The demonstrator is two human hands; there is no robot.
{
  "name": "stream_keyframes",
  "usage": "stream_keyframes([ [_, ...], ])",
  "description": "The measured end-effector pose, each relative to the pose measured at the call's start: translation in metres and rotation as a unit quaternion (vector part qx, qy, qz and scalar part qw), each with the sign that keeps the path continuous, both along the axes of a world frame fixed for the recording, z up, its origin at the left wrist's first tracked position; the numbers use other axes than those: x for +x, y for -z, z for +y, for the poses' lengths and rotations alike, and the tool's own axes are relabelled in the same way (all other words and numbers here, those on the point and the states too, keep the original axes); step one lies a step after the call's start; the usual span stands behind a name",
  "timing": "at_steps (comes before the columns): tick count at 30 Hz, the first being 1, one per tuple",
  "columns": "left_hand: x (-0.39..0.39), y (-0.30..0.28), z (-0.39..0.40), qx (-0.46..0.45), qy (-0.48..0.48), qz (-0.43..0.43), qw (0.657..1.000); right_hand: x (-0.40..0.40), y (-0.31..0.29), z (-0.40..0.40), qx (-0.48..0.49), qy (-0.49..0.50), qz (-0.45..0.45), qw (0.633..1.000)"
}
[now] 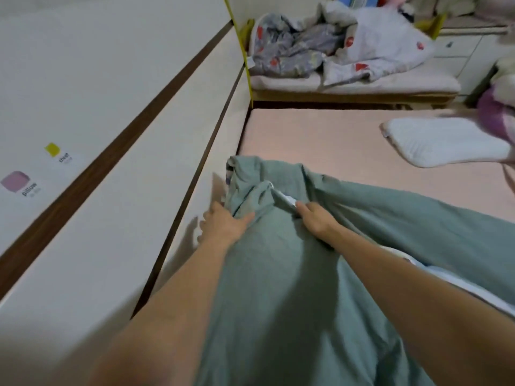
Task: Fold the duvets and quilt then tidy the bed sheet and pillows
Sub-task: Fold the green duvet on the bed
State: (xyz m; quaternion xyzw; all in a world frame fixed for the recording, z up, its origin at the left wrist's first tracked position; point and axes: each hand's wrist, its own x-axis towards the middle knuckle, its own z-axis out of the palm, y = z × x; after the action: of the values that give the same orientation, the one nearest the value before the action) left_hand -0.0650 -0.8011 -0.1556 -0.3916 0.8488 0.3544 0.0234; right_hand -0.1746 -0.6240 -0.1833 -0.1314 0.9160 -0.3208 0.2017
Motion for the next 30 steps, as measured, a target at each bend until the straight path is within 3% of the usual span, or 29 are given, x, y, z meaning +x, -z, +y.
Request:
stream_keyframes([
  [2,0.028,0.025,0.010,0.032,0.038,-0.049,0.998,0.023,0.012,0.012,0.062,-0.010,-0.048,0.997],
  [4,0.048,0.038,0.018,0.073,0.060,-0.041,0.995,0.039,0.010,0.027,0.158,-0.032,-0.049,0.986],
  [7,0.063,0.041,0.023,0.083,0.067,-0.048,0.993,0.044,0.000,0.041,0.192,-0.072,-0.093,0.974],
  [8,0.065,0.040,0.023,0.080,0.077,-0.057,0.992,0.045,-0.002,0.041,0.197,-0.082,-0.070,0.974],
  [10,0.067,0.027,0.028,0.060,0.121,-0.069,0.988,0.050,-0.017,0.033,0.190,-0.052,0.038,0.980],
  [12,0.061,0.010,0.037,-0.011,0.116,-0.007,0.993,0.048,-0.050,0.015,0.142,-0.003,0.190,0.971],
  [15,0.039,-0.019,0.034,-0.064,0.019,0.122,0.990,0.011,-0.129,-0.037,0.045,0.014,0.400,0.915],
  [18,0.022,-0.029,0.014,-0.003,-0.024,0.102,0.994,-0.039,-0.197,-0.084,0.060,0.009,0.509,0.859],
  [20,0.028,-0.017,0.004,-0.018,0.007,0.017,1.000,-0.060,-0.184,-0.096,0.145,-0.006,0.474,0.869],
  [23,0.049,0.018,-0.006,-0.030,0.046,-0.101,0.993,-0.048,-0.099,-0.075,0.235,-0.066,0.295,0.924],
  [27,0.077,0.059,-0.019,0.023,0.017,-0.159,0.987,0.017,0.002,-0.043,0.190,-0.108,0.143,0.965],
  [30,0.097,0.065,-0.017,0.125,-0.033,-0.106,0.986,0.073,0.026,-0.029,0.110,-0.093,0.138,0.980],
])
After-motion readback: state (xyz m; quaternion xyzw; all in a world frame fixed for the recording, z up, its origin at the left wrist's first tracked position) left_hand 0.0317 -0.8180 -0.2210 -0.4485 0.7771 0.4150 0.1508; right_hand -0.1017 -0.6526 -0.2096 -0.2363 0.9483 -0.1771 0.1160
